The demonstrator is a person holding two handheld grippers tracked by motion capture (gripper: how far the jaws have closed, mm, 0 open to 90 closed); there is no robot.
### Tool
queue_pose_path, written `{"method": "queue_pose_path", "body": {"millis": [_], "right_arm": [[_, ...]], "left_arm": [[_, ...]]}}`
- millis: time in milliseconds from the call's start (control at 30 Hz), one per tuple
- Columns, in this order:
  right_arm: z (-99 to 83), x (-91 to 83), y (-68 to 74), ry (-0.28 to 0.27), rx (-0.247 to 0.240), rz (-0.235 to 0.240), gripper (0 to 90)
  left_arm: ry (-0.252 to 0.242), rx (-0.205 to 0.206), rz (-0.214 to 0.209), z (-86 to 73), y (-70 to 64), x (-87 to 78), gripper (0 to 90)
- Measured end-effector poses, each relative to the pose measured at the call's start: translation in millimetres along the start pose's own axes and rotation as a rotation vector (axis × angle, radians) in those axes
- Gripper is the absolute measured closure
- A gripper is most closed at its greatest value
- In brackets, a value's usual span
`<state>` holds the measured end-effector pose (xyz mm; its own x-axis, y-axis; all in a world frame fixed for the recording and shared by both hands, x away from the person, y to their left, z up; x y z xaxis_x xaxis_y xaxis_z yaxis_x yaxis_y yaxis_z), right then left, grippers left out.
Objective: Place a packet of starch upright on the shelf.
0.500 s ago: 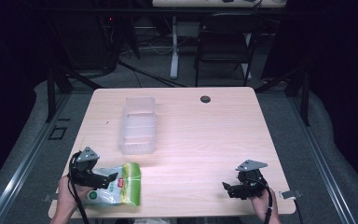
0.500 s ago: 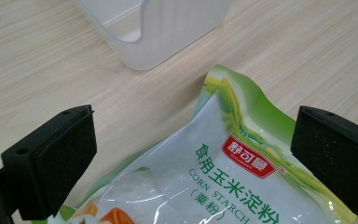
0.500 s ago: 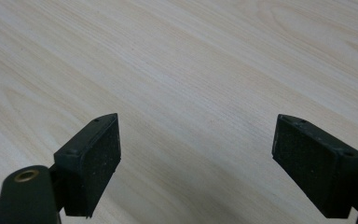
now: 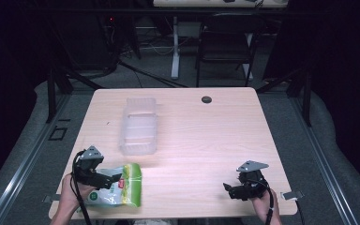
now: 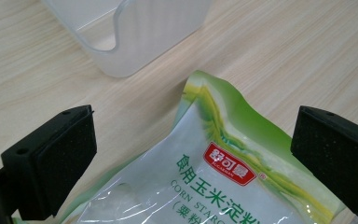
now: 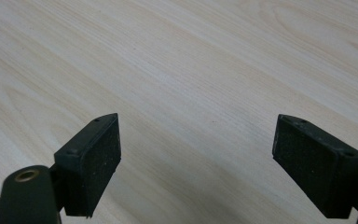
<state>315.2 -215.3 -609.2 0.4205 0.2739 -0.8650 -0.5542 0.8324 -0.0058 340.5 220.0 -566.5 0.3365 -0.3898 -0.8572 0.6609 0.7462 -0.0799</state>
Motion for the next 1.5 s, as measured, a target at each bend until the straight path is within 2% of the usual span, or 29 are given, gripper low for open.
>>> {"method": "queue_pose_path", "body": {"millis": [100,267,367,467,533,1033,1133,1500], "right_arm": [[0.6,-0.5,0.2,0.000,-0.006,-0.005,14.8],[0.3,0.0,1.3,0.004,-0.009,0.004,14.8],[0.9,-0.2,1.9,-0.003,-0.002,0.001,14.8],[0.9,0.0,1.9,0.004,-0.016,0.000,14.8],[0.8,0.8,2.2,0.005,-0.011,0.003,14.9],[0.5,0.3,2.4,0.000,-0.003,0.006,14.8],[1.1,0.0,1.9,-0.005,-0.001,0.001,14.8],[0.6,0.2,2.4,0.003,-0.008,0.005,14.8]], "left_arm": [[0.010,0.013,-0.023,2.6,-2.9,1.6,0.0],[0.026,0.025,-0.038,6.3,-3.4,4.8,0.1],[0.029,0.018,-0.042,8.2,-2.3,6.5,0.1],[0.028,0.018,-0.049,10.1,-1.3,7.1,0.1],[0.024,0.015,-0.064,12.0,-1.2,8.9,0.1],[0.069,0.027,-0.107,16.2,-2.5,21.2,0.2],[0.070,0.021,-0.124,17.5,-3.4,22.2,3.1],[0.149,0.079,-0.131,17.8,-8.6,35.5,11.7]]}}
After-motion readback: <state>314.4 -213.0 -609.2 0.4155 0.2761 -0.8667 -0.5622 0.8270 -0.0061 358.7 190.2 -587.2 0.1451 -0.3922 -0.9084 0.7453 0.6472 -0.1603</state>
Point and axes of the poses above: each handheld gripper's, and its own axes: x roughly forward along the jaws, z roughly out of its top, y roughly to its left, the point moved 8 cm from there along x, roughly forward along the jaws, and after that the axes turned 10 degrees about y, right-handed, at the moved point
